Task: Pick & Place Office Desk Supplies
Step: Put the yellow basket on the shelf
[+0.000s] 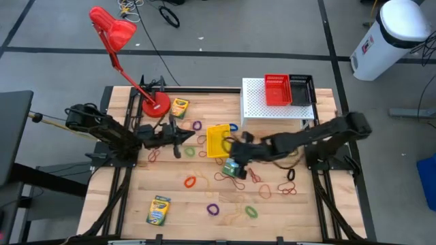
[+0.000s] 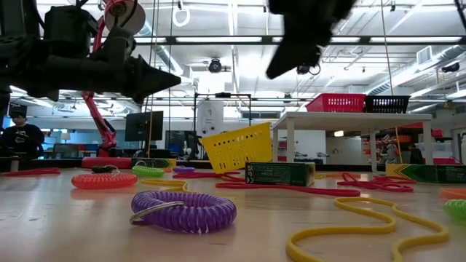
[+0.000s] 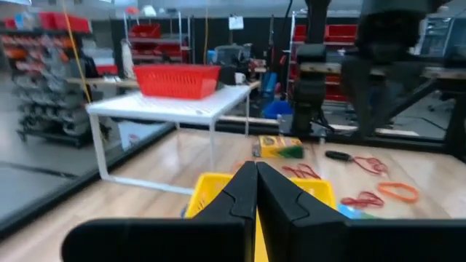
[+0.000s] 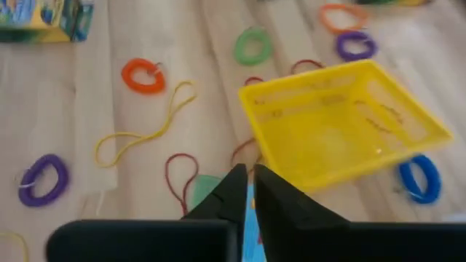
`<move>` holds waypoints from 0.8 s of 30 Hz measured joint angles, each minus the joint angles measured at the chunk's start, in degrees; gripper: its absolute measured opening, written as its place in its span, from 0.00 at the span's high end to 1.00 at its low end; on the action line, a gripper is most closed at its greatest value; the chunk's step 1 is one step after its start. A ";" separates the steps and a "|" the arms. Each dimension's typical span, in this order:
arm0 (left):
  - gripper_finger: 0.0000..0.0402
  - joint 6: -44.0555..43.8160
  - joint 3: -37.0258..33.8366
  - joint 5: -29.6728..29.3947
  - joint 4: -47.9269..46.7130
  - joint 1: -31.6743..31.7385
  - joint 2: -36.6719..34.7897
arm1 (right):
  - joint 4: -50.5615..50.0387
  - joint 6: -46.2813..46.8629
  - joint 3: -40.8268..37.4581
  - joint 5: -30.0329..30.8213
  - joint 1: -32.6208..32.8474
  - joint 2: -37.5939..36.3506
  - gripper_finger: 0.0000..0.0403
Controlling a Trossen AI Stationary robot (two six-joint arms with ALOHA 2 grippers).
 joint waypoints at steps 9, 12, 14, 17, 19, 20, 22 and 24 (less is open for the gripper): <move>0.98 6.93 3.43 0.20 -2.92 0.09 0.02 | -16.96 -11.74 21.27 -1.46 -1.73 18.55 0.76; 0.98 6.85 3.43 0.20 -4.36 0.07 0.02 | -21.22 -15.25 26.14 0.19 -1.77 23.32 0.75; 0.98 6.73 3.43 0.21 -5.55 0.01 0.02 | -23.96 -17.20 28.78 1.92 -1.79 25.85 0.75; 0.98 6.26 3.43 1.04 -8.23 -0.04 0.02 | -26.46 -18.97 31.40 2.97 -1.79 28.55 0.74; 0.98 6.03 3.45 2.11 -9.98 -0.04 0.02 | -27.43 -19.30 32.29 2.98 -2.09 29.86 0.74; 0.98 5.88 3.43 2.57 -10.88 -0.04 0.02 | -27.40 -19.07 32.47 3.07 -2.23 30.33 0.74; 0.98 5.24 3.43 3.59 -11.62 -0.04 0.02 | -28.09 -19.03 32.52 3.06 -2.57 30.87 0.74; 0.98 4.80 3.43 3.80 -11.71 -0.07 0.02 | -28.29 -18.80 32.53 3.06 -3.03 31.02 0.75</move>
